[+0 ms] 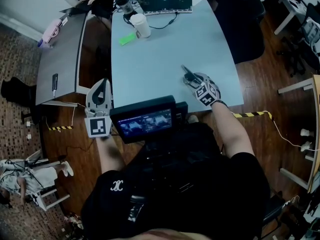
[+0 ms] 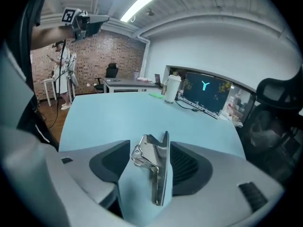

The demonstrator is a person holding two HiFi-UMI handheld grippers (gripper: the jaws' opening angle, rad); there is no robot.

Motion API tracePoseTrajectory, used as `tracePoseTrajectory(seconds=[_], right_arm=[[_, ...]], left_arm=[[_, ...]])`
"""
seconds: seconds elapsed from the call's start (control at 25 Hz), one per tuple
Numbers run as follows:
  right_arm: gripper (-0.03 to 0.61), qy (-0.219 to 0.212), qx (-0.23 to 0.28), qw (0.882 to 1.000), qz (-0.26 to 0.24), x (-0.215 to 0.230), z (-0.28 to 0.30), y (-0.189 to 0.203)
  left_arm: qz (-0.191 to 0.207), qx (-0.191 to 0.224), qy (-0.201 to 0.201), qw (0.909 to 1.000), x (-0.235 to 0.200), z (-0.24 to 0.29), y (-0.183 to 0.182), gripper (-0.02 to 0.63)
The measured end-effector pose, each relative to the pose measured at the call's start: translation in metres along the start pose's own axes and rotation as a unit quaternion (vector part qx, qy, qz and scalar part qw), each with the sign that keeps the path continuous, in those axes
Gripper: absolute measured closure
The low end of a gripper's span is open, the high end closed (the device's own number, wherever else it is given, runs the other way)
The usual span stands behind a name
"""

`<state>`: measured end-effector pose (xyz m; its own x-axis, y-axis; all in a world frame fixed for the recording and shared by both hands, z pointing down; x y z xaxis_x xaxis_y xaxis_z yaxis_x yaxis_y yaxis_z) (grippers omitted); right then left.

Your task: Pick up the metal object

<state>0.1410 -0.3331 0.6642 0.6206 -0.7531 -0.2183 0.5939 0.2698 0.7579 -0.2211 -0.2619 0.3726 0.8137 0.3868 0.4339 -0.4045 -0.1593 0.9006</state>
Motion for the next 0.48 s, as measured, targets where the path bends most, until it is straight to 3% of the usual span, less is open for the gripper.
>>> tracePoseTrajectory(seconds=[0.2, 0.24, 0.48], right_arm=[[0.307, -0.003, -0.019, 1.0, -0.009, -0.008, 0.018, 0.001], [0.356, -0.004, -0.028, 1.0, -0.009, -0.009, 0.022, 0.003], [0.357, -0.001, -0.074, 0.997, 0.015, -0.006, 0.041, 0.015]], left_arm=[[0.009, -0.01, 0.004, 0.9999, 0.001, -0.001, 0.001, 0.598], [0.007, -0.008, 0.004, 0.9999, 0.001, 0.0, 0.001, 0.598], [0.002, -0.002, 0.016, 0.9999, 0.009, 0.006, 0.0, 0.598]])
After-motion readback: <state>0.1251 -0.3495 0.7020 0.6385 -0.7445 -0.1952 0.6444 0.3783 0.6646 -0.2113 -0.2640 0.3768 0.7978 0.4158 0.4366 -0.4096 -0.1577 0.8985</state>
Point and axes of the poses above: the fingertips, and each gripper's own axes: z forward along the fingers, x to its right, y out of its underside, the point moved 8 cm from there along -z, backward along the fingers, and after that the axes turned 3 degrees about -z, right-handed, at the moved point
